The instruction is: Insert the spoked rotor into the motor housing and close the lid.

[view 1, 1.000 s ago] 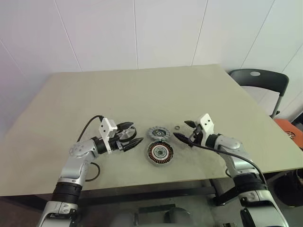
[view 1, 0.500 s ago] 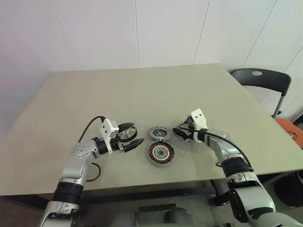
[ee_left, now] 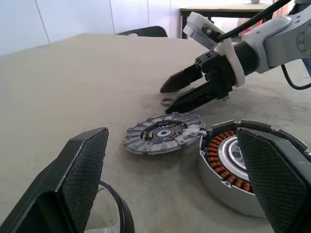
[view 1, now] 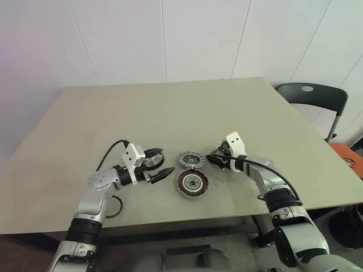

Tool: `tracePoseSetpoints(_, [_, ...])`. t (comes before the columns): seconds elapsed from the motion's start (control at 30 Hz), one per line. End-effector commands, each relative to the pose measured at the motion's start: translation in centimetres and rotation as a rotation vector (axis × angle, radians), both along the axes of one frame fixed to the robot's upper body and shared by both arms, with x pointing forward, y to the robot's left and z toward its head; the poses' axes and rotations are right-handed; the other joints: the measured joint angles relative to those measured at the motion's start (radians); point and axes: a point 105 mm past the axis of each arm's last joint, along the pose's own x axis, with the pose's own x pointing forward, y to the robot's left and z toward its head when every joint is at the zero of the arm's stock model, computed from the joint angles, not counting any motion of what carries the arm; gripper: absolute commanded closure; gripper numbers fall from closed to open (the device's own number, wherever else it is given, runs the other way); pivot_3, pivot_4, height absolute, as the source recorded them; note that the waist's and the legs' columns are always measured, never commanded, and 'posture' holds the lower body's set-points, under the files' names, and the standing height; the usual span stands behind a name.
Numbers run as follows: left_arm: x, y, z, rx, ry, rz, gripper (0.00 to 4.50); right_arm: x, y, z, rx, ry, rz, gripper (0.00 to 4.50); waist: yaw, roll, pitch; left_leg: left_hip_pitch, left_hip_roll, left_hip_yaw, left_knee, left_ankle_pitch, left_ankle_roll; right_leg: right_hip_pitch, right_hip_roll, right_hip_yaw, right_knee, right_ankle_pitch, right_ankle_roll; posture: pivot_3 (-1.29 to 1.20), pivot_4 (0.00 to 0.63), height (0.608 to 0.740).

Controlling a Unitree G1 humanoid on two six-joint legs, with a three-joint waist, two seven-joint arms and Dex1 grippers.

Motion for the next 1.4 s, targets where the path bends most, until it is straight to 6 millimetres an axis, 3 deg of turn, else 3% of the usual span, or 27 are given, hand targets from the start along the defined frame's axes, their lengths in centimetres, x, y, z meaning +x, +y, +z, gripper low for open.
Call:
tracePoseSetpoints(0.03, [0.4,0.1,0.8,0.001,-0.046,0.005,0.00,-0.7,0.4,-0.8,0.013,0.046,0.018,1.85,0.000,0.000,0.000,0.000,0.000,0.000,0.000,0.000,0.000,0.000,0.000,0.000,0.000,0.000,0.000,0.00,0.000,0.740])
tracePoseSetpoints(0.23, [0.5,0.6,0.1,0.019,-0.039,0.022,0.00,-0.7,0.2,-0.9,0.009,0.047,0.012,3.80,-0.001,0.000,0.000,0.001,0.000,0.000,0.000,0.000,0.000,0.001,0.000,0.000,0.000,0.000,0.000,0.00,0.000,0.740])
tracePoseSetpoints(0.4, [0.6,0.8,0.1,0.022,-0.043,0.025,0.00,-0.3,-0.1,0.3,0.036,-0.007,0.002,3.81,-0.001,0.000,0.000,0.001,0.000,0.000,0.001,0.000,0.000,0.001,0.000,0.000,0.000,0.000,0.000,0.00,0.000,0.740])
tracePoseSetpoints(0.5, [0.7,0.7,0.0,0.023,-0.043,0.023,0.00,0.2,-0.1,3.1,0.130,-0.104,0.019,3.81,0.002,0.000,0.000,0.000,0.000,0.000,0.000,0.000,0.000,0.000,-0.001,0.000,0.000,0.000,0.000,0.00,0.000,0.740])
tracePoseSetpoints(0.57, [0.7,0.6,-0.2,0.025,-0.040,0.020,0.00,-0.4,0.3,5.7,0.229,-0.181,0.091,3.81,0.001,0.000,0.000,-0.002,0.000,0.000,0.000,0.000,0.000,-0.002,-0.001,0.000,0.000,0.000,0.000,0.00,0.000,0.740])
tracePoseSetpoints(0.63, [0.7,0.5,-0.3,0.025,-0.038,0.017,0.00,-1.8,0.9,6.9,0.284,-0.189,0.191,3.81,0.001,0.000,0.000,-0.007,0.000,0.000,0.001,0.000,0.000,-0.006,-0.001,0.000,0.000,0.001,0.002,0.00,0.000,0.740])
tracePoseSetpoints(0.83, [0.7,0.2,-0.6,0.026,-0.031,0.008,0.00,-5.8,3.3,7.1,0.265,-0.130,0.452,3.81,0.002,0.000,0.000,-0.010,0.000,-0.001,0.001,0.000,0.000,-0.009,0.000,-0.001,0.000,0.002,0.004,0.00,0.000,0.740])
tracePoseSetpoints(1.03, [0.7,0.1,-0.8,0.030,-0.026,0.010,0.00,-7.3,5.3,5.5,0.130,-0.067,0.595,3.81,0.003,0.000,0.000,-0.010,0.000,-0.001,0.002,0.000,0.000,-0.009,0.000,-0.002,0.000,0.000,0.000,0.00,0.000,0.740])
tracePoseSetpoints(1.4, [0.4,0.0,-1.0,0.031,-0.016,0.009,0.00,-8.7,5.2,3.8,0.032,0.014,0.700,3.81,0.005,0.000,0.000,-0.013,0.000,-0.001,0.002,0.000,0.000,-0.011,-0.001,-0.002,0.000,0.001,0.001,0.00,0.000,0.740])
